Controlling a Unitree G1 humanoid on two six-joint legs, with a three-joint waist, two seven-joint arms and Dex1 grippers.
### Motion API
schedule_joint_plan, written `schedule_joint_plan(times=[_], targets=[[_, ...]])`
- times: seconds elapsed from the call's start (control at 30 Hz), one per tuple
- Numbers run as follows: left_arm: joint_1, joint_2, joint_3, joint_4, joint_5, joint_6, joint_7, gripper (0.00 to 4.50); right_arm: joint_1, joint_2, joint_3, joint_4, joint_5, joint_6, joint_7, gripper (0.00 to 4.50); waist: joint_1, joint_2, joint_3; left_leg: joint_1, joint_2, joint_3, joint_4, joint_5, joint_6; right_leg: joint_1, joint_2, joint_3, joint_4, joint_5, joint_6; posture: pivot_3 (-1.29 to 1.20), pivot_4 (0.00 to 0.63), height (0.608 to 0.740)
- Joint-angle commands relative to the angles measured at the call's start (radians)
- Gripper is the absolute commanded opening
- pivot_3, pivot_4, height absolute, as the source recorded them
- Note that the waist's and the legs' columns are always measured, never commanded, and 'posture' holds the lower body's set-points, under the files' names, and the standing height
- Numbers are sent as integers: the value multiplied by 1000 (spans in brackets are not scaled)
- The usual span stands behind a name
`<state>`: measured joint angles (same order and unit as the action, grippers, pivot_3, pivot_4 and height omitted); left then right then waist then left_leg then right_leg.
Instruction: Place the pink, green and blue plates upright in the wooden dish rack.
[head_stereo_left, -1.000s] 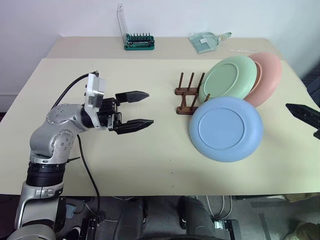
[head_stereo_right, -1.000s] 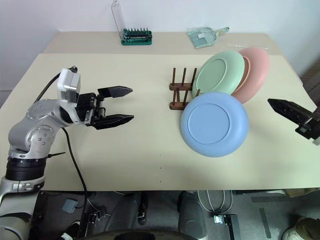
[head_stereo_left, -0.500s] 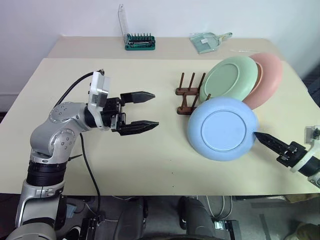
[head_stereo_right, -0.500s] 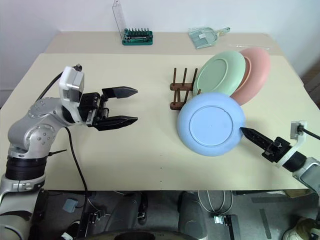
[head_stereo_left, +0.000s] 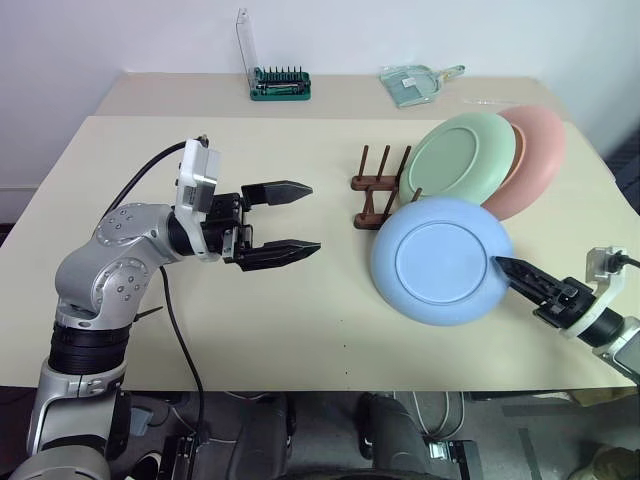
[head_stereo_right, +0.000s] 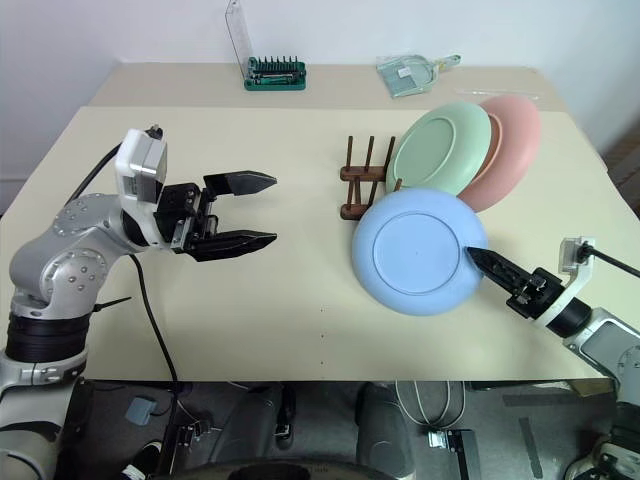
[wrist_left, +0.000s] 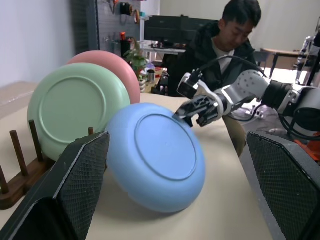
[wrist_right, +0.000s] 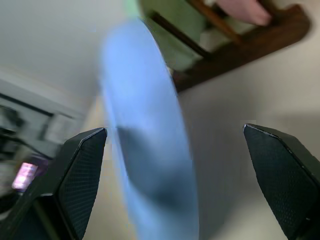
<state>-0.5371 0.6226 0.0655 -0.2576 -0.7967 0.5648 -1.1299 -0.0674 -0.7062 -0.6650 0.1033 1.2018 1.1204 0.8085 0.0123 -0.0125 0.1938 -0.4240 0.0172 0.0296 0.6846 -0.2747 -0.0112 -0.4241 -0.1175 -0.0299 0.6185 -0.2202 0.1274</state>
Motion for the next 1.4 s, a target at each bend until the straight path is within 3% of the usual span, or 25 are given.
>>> schedule_joint_plan(times=[0.03, 0.47, 0.57, 0.77, 0.8, 0.83, 1.03, 1.4], targets=[[-20, 6, 20, -20, -10, -8, 0, 4500, -14, 7, -73, -1, 122, 51, -24, 4439, 0, 0, 0, 0, 0, 0, 0, 0, 0, 0, 0, 0, 0, 0, 0, 0, 150, 724], [-30, 10, 12, 5, 14, -25, -14, 4500, 53, 8, -39, -135, 248, 101, -57, 4439, 1, 0, 0, 0, 0, 0, 0, 0, 0, 0, 0, 0, 0, 0, 0, 0, 150, 724], [-30, 8, 12, 4, 18, -25, -15, 4500, 63, -4, -16, -139, 245, 106, -50, 3624, 1, 0, 0, 0, 0, 0, 0, 0, 0, 0, 0, 0, 0, 0, 0, 0, 150, 724], [-29, 11, 13, 10, 32, -33, -20, 4500, 54, -21, 37, -127, 211, 103, -25, 538, 0, 0, 0, 0, 0, 0, 0, 0, 0, 0, 0, 0, 0, 0, 0, 0, 150, 724], [-29, 11, 13, 10, 33, -32, -21, 4500, 52, -23, 40, -125, 212, 102, -23, 136, 0, 0, 0, 0, 0, 0, 0, 0, 0, 0, 0, 0, 0, 0, 0, 0, 150, 724], [-28, 11, 13, 10, 34, -32, -21, 4500, 48, -24, 40, -122, 217, 102, -23, 24, 0, 0, 0, 1, 0, 0, 0, 0, 0, 1, 0, 0, 0, 0, 0, 0, 150, 724], [-18, 12, 16, 15, 44, -39, -25, 4500, 31, -30, 24, -124, 269, 104, -46, 24, 1, 0, 0, 2, 0, 0, 0, 0, 0, 3, 0, 0, 0, 0, 0, 0, 150, 724], [-39, -1, 18, 47, 45, -56, -26, 4500, -60, -225, 1, -286, 649, 70, -195, 24, 1, 0, 0, 2, 0, -1, 0, 0, 0, 2, 0, 0, 0, 0, 0, 0, 150, 724]])
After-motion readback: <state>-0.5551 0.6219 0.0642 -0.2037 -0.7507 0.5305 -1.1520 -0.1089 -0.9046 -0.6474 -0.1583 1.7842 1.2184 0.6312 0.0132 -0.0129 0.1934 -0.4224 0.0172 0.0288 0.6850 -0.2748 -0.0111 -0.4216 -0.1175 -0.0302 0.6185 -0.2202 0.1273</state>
